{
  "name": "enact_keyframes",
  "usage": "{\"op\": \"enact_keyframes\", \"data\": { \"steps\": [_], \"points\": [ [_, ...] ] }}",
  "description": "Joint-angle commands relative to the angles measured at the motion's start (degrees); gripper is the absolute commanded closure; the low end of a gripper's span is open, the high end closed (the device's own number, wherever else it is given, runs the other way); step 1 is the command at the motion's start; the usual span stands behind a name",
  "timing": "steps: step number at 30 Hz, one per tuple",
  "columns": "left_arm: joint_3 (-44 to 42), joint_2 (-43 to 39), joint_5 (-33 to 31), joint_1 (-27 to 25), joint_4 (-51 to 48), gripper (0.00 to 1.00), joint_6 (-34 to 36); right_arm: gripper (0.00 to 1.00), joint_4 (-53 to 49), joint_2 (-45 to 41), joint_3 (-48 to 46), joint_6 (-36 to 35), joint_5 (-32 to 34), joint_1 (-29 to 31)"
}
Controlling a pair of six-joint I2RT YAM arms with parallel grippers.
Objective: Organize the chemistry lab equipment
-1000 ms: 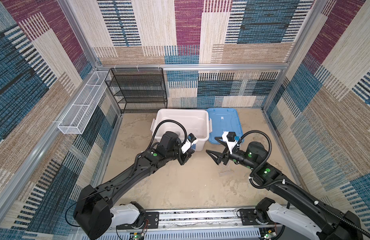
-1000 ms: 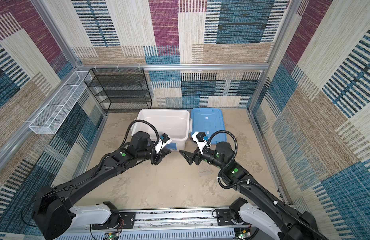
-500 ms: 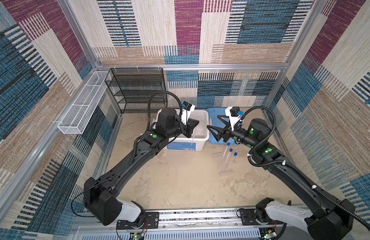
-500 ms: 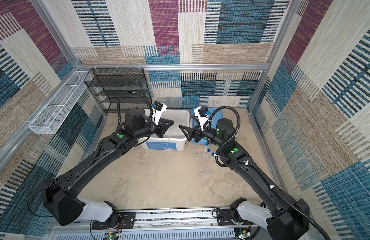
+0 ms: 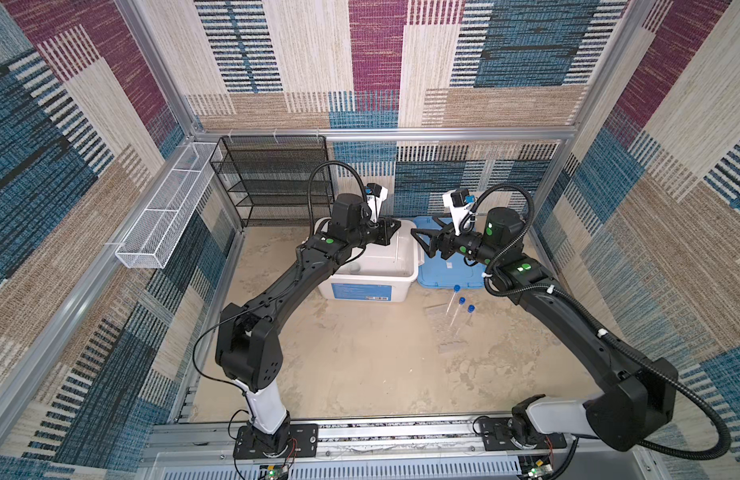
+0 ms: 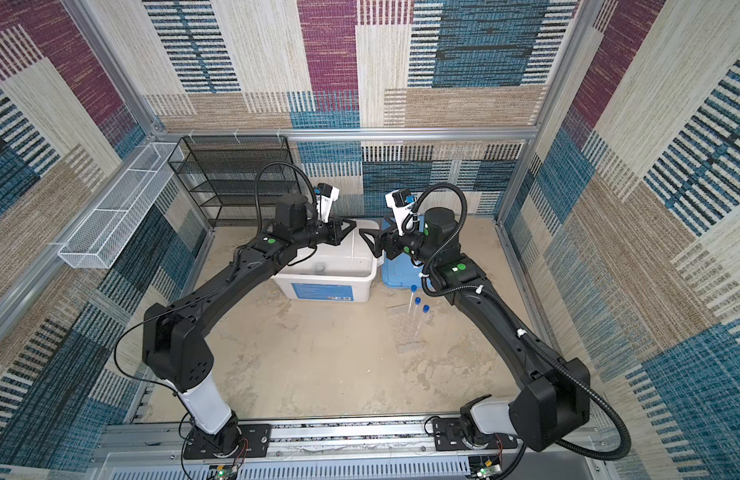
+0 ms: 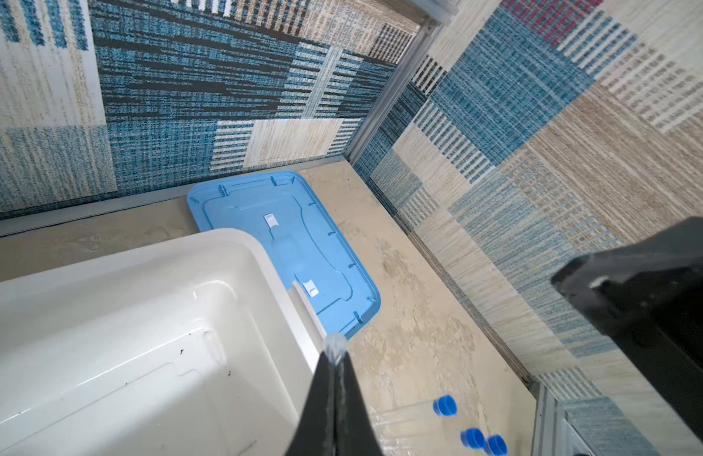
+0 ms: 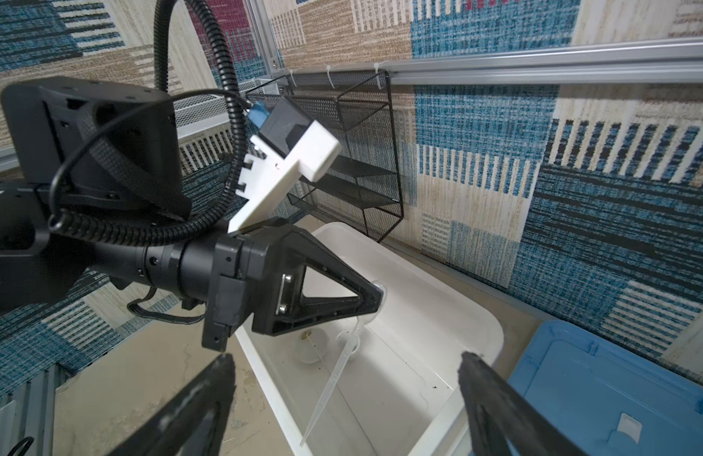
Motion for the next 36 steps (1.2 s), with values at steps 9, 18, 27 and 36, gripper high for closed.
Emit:
{"op": "enact_keyframes", "data": {
  "steps": [9,18,27,36],
  "points": [
    [9.4,13.6,-6.17,0.23,-7.21,1.0,-0.85,0.12,-9.06,11.58,9.78,-3.26,3.06,-0.66],
    [9.47,18.67,-6.86,0.23,-6.86,1.0,-1.88,0.14,-15.95,17.31,14.05,-8.19,6.81,-0.71],
    [10.77,23.56,-6.63,0.06,-7.21,0.99,-1.97,0.15,-19.07,19.62,16.79,-12.8,6.61,-0.66],
    [12.53,27.13,-7.78,0.07,-8.86,0.97,-2.28,0.16,-20.39,20.21,17.2,-15.64,6.17,-0.62]
  ]
}}
